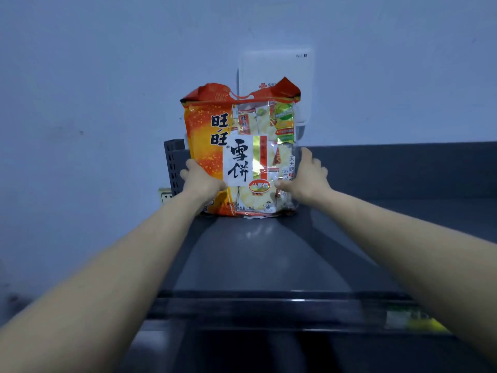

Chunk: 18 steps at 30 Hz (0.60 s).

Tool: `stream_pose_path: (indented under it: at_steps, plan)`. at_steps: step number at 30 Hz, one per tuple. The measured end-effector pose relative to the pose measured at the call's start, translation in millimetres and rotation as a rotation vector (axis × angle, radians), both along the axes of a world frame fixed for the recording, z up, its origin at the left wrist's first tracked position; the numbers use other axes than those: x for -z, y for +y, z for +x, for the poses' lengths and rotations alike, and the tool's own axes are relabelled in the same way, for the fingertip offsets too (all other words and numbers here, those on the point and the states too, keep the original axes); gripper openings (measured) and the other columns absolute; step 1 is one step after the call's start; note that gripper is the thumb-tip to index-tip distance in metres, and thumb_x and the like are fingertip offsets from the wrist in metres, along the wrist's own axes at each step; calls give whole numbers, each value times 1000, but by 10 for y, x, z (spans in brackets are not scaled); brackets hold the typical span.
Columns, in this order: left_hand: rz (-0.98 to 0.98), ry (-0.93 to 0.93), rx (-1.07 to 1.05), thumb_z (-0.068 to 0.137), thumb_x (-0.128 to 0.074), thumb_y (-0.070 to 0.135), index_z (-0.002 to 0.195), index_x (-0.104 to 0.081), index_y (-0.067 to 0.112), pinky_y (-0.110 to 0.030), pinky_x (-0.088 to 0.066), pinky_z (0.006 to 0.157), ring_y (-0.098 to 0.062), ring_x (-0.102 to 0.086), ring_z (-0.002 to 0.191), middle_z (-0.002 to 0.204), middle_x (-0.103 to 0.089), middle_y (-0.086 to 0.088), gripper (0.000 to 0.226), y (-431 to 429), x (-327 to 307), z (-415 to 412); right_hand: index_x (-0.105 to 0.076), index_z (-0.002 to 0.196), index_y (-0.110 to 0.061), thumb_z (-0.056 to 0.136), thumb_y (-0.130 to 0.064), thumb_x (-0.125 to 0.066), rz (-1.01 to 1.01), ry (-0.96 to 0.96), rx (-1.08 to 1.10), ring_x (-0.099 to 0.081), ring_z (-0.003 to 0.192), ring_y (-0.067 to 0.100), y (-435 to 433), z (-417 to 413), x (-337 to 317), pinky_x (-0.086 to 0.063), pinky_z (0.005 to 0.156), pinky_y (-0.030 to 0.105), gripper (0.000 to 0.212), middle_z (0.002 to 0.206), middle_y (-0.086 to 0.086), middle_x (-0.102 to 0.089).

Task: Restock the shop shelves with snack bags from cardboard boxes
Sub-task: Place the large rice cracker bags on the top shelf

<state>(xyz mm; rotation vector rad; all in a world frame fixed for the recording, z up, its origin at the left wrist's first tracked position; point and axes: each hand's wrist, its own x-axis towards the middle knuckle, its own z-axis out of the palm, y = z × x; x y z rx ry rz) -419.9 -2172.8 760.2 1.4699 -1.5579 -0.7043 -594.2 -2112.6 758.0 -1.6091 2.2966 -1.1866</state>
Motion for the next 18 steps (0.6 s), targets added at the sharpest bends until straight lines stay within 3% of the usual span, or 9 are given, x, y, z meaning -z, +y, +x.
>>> stream_pose_path:
  at_steps: [6, 8, 10, 12, 15, 18]
  plan:
    - [-68, -67, 88, 84, -70, 17, 139, -28, 6, -32, -39, 90, -29, -44, 123, 146, -29, -14, 70, 546, -41, -127, -27, 142, -9, 84, -36, -68, -5, 114, -78, -31, 136, 32, 597, 13, -13, -33, 106, 44, 76, 146, 13, -34]
    - [-68, -86, 146, 85, -69, 16, 137, -32, 5, -30, -38, 85, -28, -46, 118, 143, -34, -13, 65, 770, -40, -199, -30, 141, -9, 84, -36, -67, 0, 157, -103, -32, 135, 31, 827, -33, 10, -35, 107, 43, 73, 145, 12, -37]
    - [-73, -91, 193, 85, -68, 14, 126, -39, 6, -26, -38, 68, -19, -50, 89, 128, -41, -10, 51, 1011, -35, -275, -30, 143, -9, 85, -35, -66, 8, 195, -126, -33, 135, 30, 1083, -90, 28, -35, 108, 42, 73, 146, 12, -37]
    - [-105, -96, 220, 85, -67, 11, 106, -44, 12, -20, -33, 54, -10, -41, 67, 108, -40, -7, 30, 1290, -20, -363, -31, 143, -9, 85, -33, -66, -1, 231, -154, -35, 135, 29, 1389, -156, 41, -35, 109, 40, 72, 146, 12, -37]
    - [-150, -60, 281, 82, -69, 9, 96, -43, 13, -24, -35, 57, -20, -46, 81, 90, -47, -4, 29, 1777, 32, -604, -37, 141, -9, 87, -30, -65, -38, 279, -183, -40, 132, 27, 1983, -338, 72, -33, 108, 33, 65, 144, 12, -42]
    - [-131, -61, 404, 78, -74, 11, 92, -51, 14, -29, -43, 71, -18, -50, 82, 77, -49, 2, 27, 2386, 190, -974, -47, 134, -12, 88, -28, -63, -55, 296, -162, -50, 124, 22, 2702, -617, 212, -36, 102, 28, 52, 135, 8, -53]
